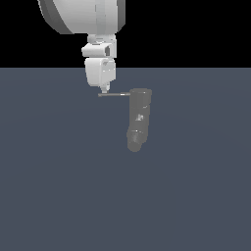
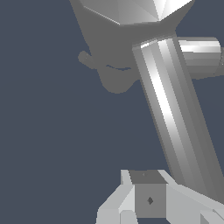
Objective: Turn on the faucet by rotating a designated handle.
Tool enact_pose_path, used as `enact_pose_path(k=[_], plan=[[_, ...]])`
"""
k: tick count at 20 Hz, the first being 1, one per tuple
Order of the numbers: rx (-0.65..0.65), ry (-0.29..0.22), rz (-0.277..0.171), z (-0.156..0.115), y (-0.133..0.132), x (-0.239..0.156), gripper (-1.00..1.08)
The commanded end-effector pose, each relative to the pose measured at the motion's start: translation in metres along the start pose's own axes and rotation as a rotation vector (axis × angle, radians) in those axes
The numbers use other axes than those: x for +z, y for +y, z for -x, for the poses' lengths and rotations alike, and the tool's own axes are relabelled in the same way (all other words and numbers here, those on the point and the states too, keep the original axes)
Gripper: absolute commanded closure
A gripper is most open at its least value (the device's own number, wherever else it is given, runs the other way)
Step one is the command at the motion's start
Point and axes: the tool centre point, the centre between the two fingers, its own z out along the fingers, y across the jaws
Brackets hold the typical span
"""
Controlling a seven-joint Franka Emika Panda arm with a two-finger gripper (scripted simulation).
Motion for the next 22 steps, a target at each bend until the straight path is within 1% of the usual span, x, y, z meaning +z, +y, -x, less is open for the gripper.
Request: enact_pose_path(k=[1, 13, 14, 15, 22], plan=[[0.000, 0.002, 0.003, -0.001, 0.009, 0.000, 1.08], [0.000, 0.002, 0.003, -0.001, 0.045, 0.000, 1.08], [0.000, 0.002, 0.003, -0.001, 0.045, 0.000, 1.08], [0.008, 0.001, 0.000, -0.006, 0.039, 0.000, 1.08], [0.006, 0.001, 0.001, -0.021, 0.056, 0.000, 1.08]])
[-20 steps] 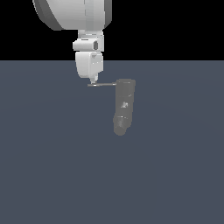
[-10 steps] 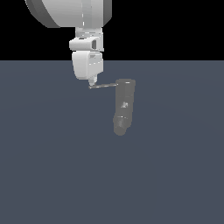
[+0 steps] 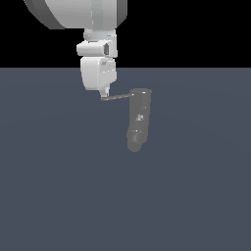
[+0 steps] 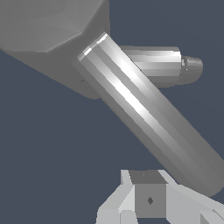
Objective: Turn on the faucet by rotating a designated handle.
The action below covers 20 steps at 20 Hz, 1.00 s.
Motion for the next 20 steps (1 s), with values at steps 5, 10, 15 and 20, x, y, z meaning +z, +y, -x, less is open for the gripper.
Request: enact_pose_path(k=[5, 10, 15, 20], plan=[[0.005, 0.003, 0.003, -0.018, 0.015, 0.000, 1.08], [0.004, 0.003, 0.003, -0.029, 0.027, 0.000, 1.08], [0.002, 0.002, 0.003, -0.040, 0.039, 0.000, 1.08], [0.001, 0.002, 0.004, -0.051, 0.052, -0.001, 1.08]])
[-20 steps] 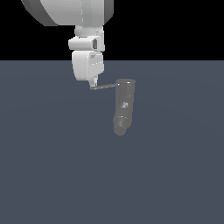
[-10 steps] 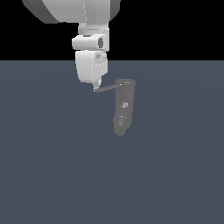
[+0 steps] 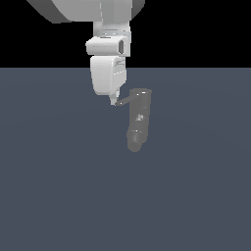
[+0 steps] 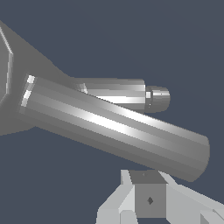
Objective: Turn on the faucet by rotating a designated handle.
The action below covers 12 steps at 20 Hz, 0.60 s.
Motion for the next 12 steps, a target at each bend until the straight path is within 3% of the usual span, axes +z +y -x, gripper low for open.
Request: enact_pose_path(k=[1, 8, 12], plan=[[0.004, 0.002, 0.003, -0.009, 0.007, 0.000, 1.08], [-0.002, 0.000, 0.001, -0.015, 0.017, 0.000, 1.08], [-0.001, 0.000, 0.002, -0.037, 0.017, 0.000, 1.08]])
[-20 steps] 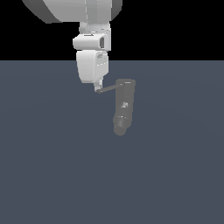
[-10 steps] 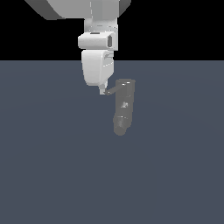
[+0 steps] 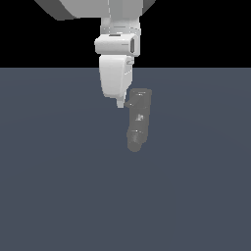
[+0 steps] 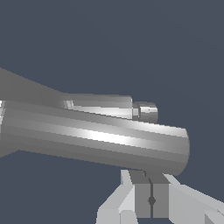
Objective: Turn on the faucet by rotating a designated handle.
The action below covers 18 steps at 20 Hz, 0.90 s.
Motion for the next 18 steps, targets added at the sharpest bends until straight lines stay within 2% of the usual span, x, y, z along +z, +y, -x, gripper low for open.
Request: enact_pose_path(k=[1, 15, 16, 17, 18], plan=[[0.012, 0.001, 0.000, -0.020, -0.001, 0.000, 1.08], [0.015, 0.002, 0.002, -0.103, 0.000, 0.000, 1.08], [0.015, 0.002, 0.002, -0.103, 0.000, 0.000, 1.08], [-0.014, 0.000, 0.001, -0.082, -0.001, 0.000, 1.08], [-0.013, 0.001, 0.001, -0.086, -0.004, 0.000, 1.08]])
